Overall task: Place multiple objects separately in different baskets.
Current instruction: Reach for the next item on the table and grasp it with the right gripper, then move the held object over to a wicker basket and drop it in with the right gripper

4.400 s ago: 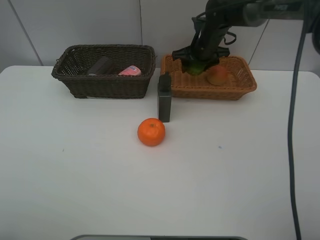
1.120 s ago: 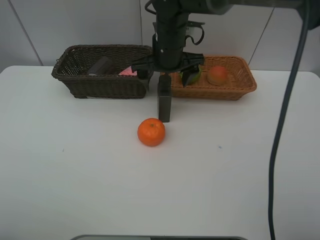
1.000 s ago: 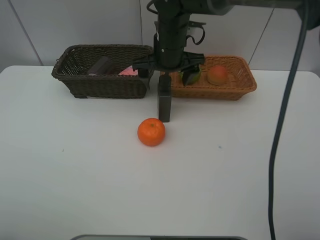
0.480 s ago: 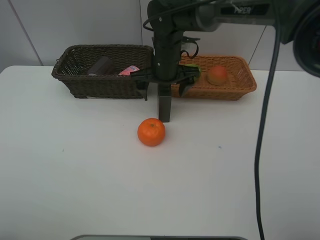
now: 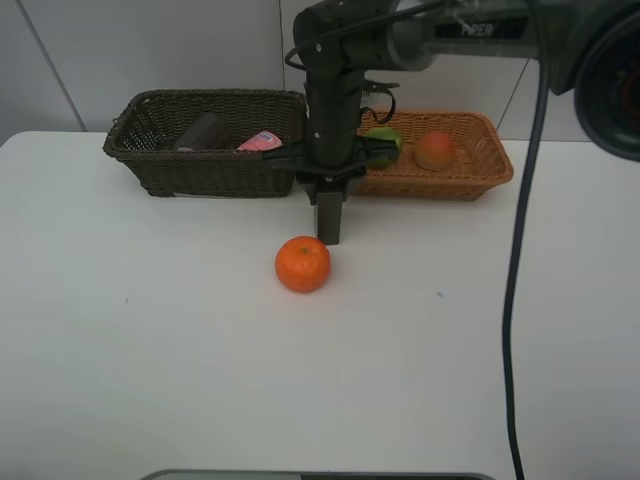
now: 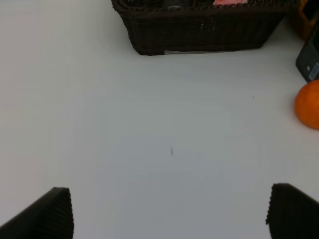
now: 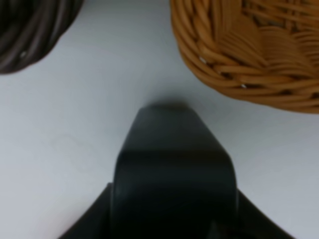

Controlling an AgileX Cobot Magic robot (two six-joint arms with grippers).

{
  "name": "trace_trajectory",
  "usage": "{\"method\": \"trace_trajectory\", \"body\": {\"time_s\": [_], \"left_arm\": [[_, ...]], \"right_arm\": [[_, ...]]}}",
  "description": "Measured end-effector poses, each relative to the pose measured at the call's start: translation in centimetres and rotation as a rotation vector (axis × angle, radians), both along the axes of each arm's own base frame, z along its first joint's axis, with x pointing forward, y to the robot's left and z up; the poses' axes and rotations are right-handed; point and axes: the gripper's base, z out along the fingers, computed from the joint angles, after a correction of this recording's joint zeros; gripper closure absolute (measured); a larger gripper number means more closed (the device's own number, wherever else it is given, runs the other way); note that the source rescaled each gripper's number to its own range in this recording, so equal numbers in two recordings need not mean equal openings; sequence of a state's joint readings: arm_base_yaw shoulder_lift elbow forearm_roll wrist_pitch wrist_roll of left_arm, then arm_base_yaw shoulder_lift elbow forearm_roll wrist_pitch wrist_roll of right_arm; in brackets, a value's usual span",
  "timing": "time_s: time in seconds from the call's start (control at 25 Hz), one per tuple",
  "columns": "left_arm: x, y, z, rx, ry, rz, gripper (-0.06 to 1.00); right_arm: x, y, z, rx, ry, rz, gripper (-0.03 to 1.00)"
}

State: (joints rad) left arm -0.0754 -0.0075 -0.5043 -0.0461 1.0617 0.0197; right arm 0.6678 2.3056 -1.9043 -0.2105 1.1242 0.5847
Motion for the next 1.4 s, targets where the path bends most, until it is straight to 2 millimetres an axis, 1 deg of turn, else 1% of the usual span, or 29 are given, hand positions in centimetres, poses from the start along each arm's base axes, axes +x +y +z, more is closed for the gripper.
{"method": "trace_trajectory", "body": {"time_s": [1.12, 1.24, 1.32, 1.4], "left_arm": [[0.0, 0.0, 0.0, 0.000, 0.000, 0.000, -0.02], [0.0, 0.0, 0.0, 0.000, 0.000, 0.000, -0.02], [0.0, 0.0, 0.0, 0.000, 0.000, 0.000, -0.02], [0.0, 0.0, 0.0, 0.000, 0.000, 0.000, -0.02]], "right_arm": [[0.0, 0.0, 0.1, 0.000, 0.000, -0.003, 0.94], [-0.1, -0.1, 0.7, 0.005, -0.007, -0.004, 0.94], [-0.2, -0.2, 1.7, 0.010, -0.017, 0.010, 0.94], [-0.5, -0.5, 3.5, 0.010, -0.032, 0.042, 0.94]]}}
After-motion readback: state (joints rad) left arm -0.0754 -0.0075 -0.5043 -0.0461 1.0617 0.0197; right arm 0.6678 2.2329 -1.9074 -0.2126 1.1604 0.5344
